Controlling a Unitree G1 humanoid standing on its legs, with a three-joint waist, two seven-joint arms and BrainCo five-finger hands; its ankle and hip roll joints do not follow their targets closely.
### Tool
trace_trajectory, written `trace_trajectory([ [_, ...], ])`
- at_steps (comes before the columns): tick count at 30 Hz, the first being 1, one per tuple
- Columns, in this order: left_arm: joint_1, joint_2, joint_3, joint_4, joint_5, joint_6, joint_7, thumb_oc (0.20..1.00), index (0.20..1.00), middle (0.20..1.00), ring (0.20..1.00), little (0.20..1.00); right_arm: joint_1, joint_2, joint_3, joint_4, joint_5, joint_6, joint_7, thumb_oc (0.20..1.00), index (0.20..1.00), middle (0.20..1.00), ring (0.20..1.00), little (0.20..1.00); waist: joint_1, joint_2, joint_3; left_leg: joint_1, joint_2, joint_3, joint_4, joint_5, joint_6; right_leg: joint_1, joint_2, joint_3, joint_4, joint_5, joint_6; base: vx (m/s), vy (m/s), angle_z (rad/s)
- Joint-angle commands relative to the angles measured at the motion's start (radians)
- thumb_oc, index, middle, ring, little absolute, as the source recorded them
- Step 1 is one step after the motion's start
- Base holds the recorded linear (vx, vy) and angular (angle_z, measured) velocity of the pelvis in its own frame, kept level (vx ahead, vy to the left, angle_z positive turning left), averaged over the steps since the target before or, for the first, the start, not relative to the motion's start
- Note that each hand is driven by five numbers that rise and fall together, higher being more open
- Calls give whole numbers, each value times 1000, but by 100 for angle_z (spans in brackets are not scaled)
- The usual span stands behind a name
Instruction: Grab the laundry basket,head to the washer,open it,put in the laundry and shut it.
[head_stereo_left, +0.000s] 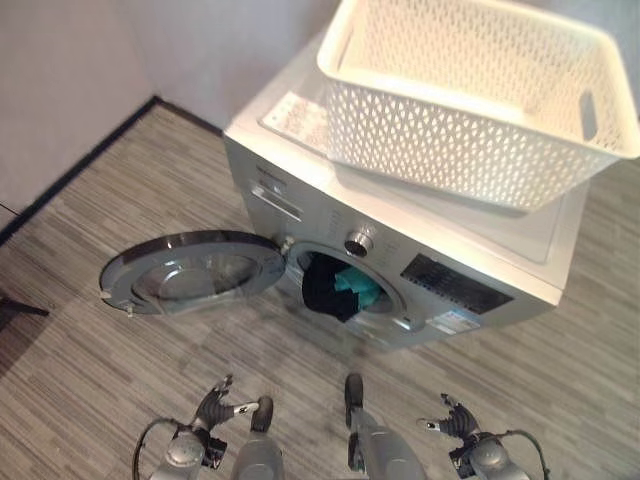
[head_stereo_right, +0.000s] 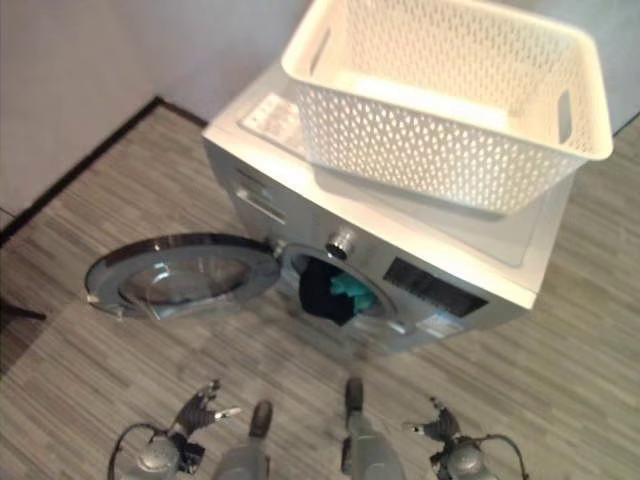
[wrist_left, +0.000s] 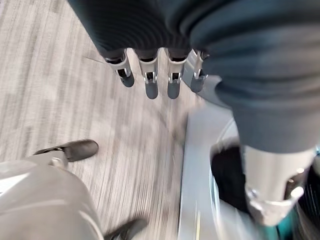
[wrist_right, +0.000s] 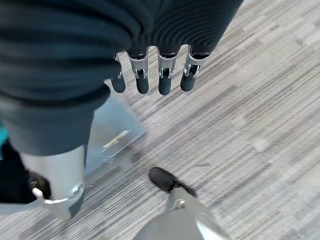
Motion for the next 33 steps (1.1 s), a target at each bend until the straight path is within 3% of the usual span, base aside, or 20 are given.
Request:
trace_trajectory([
  [1, -17, 33, 34, 12, -30, -27, 11, 1000, 1000, 1000, 1000, 1000, 4, 5, -53, 10, 80, -6, 16, 1000, 1000, 1000, 1000, 1000, 18, -43, -4, -17, -8, 25, 99, -73, 24, 54, -84, 23, 31, -86, 79, 102, 1, 5],
  [9, 17, -18, 104, 73, -81, -36, -1, 1000, 1000, 1000, 1000, 1000, 28, 59, -104, 90, 144, -3, 32, 1000, 1000, 1000, 1000, 1000, 29, -37, -71, 46, -9, 22, 81, -87, 24, 126, -93, 16, 25, -108, 80, 54, 12, 5],
  [18, 13, -25, 94, 93, -59, -39, 14, 1000, 1000, 1000, 1000, 1000, 26, 70, -104, 105, 159, -2, 26, 1000, 1000, 1000, 1000, 1000, 21, -33, -81, 51, -12, 40, 82, -91, 25, 125, -97, 34, 24, -102, 82, -4, 5, 0],
  [23, 21, -36, 76, 89, -54, -37, 8, 1000, 1000, 1000, 1000, 1000, 35, 64, -114, 57, 198, -26, 25, 1000, 1000, 1000, 1000, 1000, -10, -29, -75, 62, -7, 92, 86, -100, 31, 95, -88, 86, 24, -85, 87, -46, 36, -42],
  [27, 21, -39, 76, 83, -76, -40, -9, 1000, 1000, 1000, 1000, 1000, 62, 71, -185, 88, 320, -58, 51, 1000, 1000, 1000, 1000, 1000, -49, -30, -68, 81, -1, 143, 85, -109, 35, 68, -79, 132, 28, -74, 94, -50, 46, -45],
  [33, 21, -41, 72, 78, -81, -41, -23, 1000, 1000, 1000, 1000, 1000, 83, 73, -234, 114, 398, -70, 78, 1000, 1000, 1000, 1000, 1000, -69, -29, -71, 91, -1, 163, 85, -115, 36, 61, -78, 152, 30, -72, 97, -9, 27, -25],
])
